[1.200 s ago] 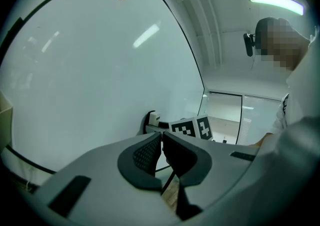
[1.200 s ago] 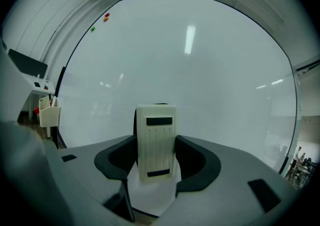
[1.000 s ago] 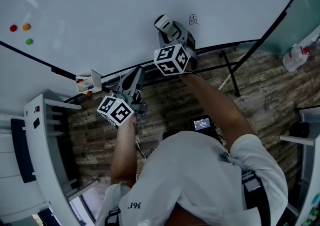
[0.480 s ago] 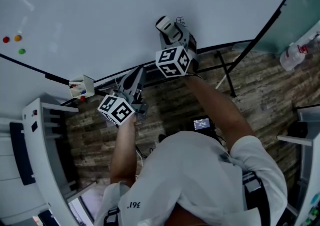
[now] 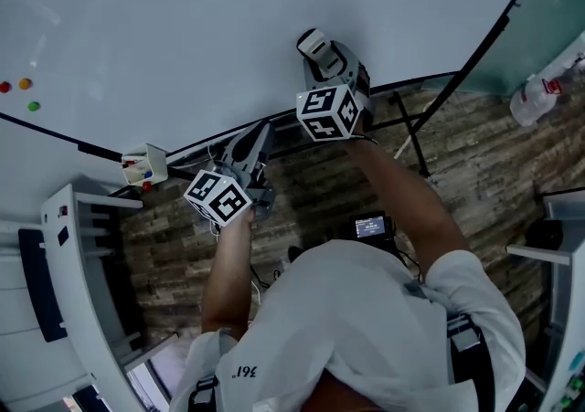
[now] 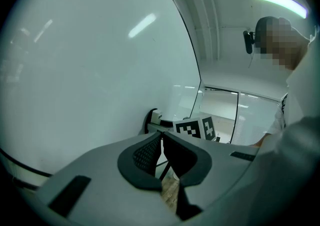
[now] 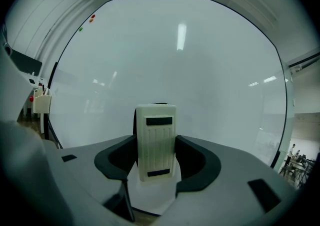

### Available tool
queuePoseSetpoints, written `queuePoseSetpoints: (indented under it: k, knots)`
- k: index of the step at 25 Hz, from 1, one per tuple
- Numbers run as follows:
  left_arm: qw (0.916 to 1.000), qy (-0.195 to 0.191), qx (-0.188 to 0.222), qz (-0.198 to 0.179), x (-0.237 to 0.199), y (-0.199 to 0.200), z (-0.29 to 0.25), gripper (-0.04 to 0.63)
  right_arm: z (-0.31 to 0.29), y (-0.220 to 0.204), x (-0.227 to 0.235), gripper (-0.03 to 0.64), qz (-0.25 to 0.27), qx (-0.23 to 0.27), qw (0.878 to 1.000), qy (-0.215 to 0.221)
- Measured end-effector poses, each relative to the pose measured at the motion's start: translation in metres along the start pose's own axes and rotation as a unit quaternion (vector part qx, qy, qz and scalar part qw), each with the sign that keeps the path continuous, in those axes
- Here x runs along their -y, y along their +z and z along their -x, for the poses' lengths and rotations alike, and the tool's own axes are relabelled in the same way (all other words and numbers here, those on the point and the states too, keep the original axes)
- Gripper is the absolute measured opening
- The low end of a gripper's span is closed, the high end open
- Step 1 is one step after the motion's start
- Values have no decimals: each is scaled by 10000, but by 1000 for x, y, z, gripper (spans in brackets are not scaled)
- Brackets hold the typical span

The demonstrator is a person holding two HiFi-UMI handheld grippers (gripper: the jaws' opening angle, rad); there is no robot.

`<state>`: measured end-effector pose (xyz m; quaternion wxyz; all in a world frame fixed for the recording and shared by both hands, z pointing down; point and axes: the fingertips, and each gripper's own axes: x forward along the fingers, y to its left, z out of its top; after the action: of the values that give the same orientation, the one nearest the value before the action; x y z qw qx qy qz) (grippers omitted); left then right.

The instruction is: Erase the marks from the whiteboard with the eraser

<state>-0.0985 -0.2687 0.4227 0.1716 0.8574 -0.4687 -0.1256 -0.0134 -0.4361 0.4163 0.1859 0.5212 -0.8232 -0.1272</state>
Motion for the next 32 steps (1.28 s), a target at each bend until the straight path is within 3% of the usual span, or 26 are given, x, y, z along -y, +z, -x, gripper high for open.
queuePoseSetpoints:
  k: [15, 24, 32]
  knots:
    - [10000, -77, -10, -17, 8, -5, -13, 8, 1, -29, 46, 250, -114, -185, 9992, -322]
    - [10000, -18, -10, 47, 14, -9, -15, 8, 19, -46, 107, 250, -379, -298, 9966, -674]
    - [9999, -99, 21, 15, 34, -14, -21, 8, 45, -46, 126, 250, -398, -164, 9975, -556]
